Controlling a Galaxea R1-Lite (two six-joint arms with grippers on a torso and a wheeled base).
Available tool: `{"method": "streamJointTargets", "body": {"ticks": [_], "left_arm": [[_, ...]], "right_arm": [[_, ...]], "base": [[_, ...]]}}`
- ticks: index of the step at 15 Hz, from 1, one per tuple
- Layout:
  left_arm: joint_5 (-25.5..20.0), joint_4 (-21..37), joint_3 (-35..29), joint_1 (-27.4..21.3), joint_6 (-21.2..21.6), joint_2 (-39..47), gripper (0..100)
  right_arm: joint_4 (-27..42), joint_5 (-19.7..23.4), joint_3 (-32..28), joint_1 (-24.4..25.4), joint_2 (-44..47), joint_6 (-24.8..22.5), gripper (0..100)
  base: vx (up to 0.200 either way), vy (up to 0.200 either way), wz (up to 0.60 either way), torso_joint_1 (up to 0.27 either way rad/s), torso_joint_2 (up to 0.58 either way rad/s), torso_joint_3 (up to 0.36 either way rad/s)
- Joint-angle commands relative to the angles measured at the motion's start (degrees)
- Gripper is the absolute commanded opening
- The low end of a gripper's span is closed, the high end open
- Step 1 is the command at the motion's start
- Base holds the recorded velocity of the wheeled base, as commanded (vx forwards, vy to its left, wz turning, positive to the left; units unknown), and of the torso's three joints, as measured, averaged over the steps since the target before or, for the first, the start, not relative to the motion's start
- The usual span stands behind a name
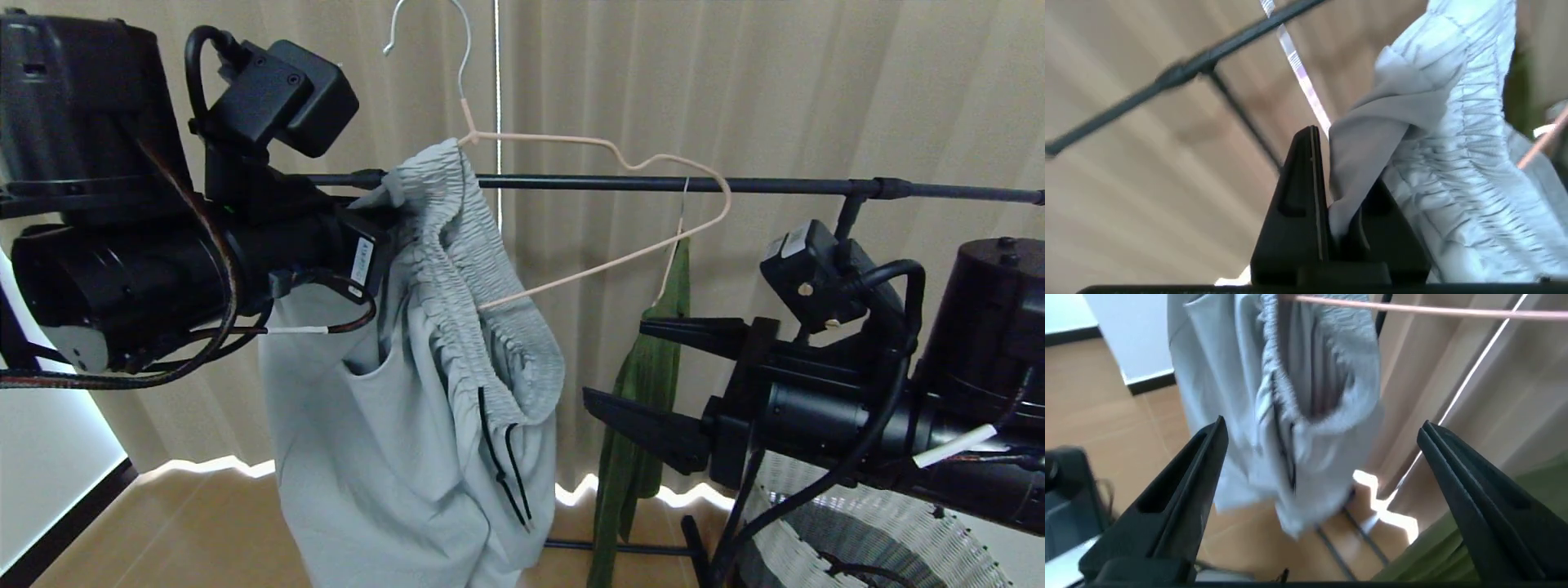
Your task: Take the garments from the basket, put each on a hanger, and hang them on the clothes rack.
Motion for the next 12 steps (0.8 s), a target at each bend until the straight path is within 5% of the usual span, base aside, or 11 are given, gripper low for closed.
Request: {"method": "streamJointTargets", "body": {"ticks": [1,10,11,12], "left_arm": [[-0.45,-0.28,-0.35,-0.16,0.05,-0.70,0],[-2.03,-3.00,-0.26,-0.95,0.22,-1.66,0],[-2.03,-3.00,-0.26,-0.95,0.22,-2.02,0],[-2.12,-3.00,-0.17,-0.95,0.14,-2.19,0]], "right_arm": [[-4.69,-0.43,-0.11,-0.07,6.47,-0.08,100],[-5.56,-1.66,-1.96,-0.24,10.61,0.09,100],[-5.56,-1.66,-1.87,-0.24,10.52,0.09,0],[-5.56,-1.66,-1.87,-0.24,10.43,0.09,0]], "base": [[0.000,0.000,0.00,0.000,0.00,0.000],[0.000,0.000,0.00,0.000,0.00,0.000],[0.000,0.000,0.00,0.000,0.00,0.000],[0.000,0.000,0.00,0.000,0.00,0.000]]}}
